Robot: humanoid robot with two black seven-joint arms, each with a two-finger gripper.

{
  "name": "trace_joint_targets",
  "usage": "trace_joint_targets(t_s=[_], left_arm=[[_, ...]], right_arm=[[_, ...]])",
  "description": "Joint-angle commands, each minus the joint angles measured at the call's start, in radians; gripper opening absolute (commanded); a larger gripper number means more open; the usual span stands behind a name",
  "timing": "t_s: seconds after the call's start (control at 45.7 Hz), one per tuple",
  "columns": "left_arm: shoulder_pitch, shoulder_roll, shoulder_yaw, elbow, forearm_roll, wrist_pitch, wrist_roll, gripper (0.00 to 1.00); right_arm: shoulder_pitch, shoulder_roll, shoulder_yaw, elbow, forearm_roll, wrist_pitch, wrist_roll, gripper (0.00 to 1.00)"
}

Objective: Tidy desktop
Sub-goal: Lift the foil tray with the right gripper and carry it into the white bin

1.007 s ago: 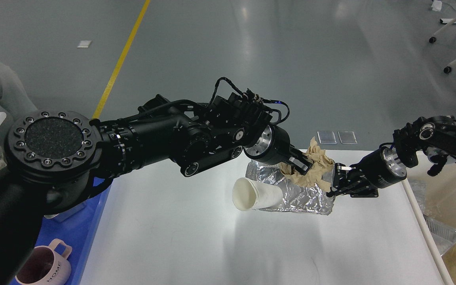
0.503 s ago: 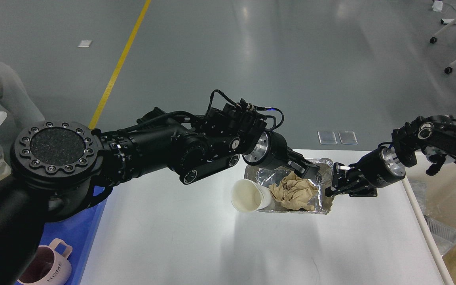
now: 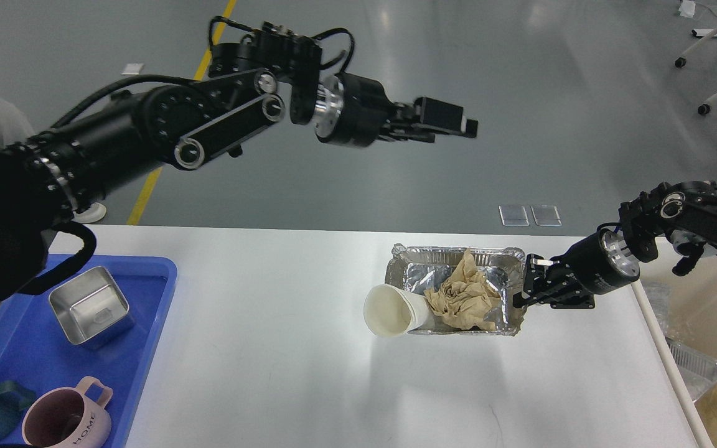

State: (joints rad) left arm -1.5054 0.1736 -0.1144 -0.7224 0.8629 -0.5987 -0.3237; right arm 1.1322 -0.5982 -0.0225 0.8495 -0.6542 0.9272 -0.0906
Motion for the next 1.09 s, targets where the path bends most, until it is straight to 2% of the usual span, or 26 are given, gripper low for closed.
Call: trace_joint_targets(t_s=[0.0,0.241,0.416,0.569,0.853,1.072], left_arm=[[0.082,0.127,-0.074,-0.003,-0.12,0.028,0.02,0.78],[0.324,0.267,-0.296,0.009,-0.206,0.238,0.034,0.79],[0.471,0.288,-0.413,0.012,-0.214,0.382,0.066,0.87],[0.585,0.288,-0.498,0.024,-0.277,0.516,0.052,0.87],[0.683,0.277,-0.574,0.063,-0.491,0.531,0.049,0.87],[0.689,0.279,-0.614,0.116,-0.585,0.53,0.032,0.87]], right_arm=[[0.0,0.003,0.001,-0.004,0.011,-0.002,0.0,0.0],[-0.002,0.012,0.003,-0.032,0.047,-0.005,0.0,0.0],[-0.015,0.009,0.029,-0.072,0.071,-0.007,0.0,0.0],[-0.066,0.0,0.093,-0.124,0.123,-0.008,-0.001,0.0],[-0.152,-0.054,0.151,-0.254,0.307,-0.057,-0.003,0.0],[-0.262,-0.143,0.211,-0.326,0.407,-0.102,-0.003,0.0]])
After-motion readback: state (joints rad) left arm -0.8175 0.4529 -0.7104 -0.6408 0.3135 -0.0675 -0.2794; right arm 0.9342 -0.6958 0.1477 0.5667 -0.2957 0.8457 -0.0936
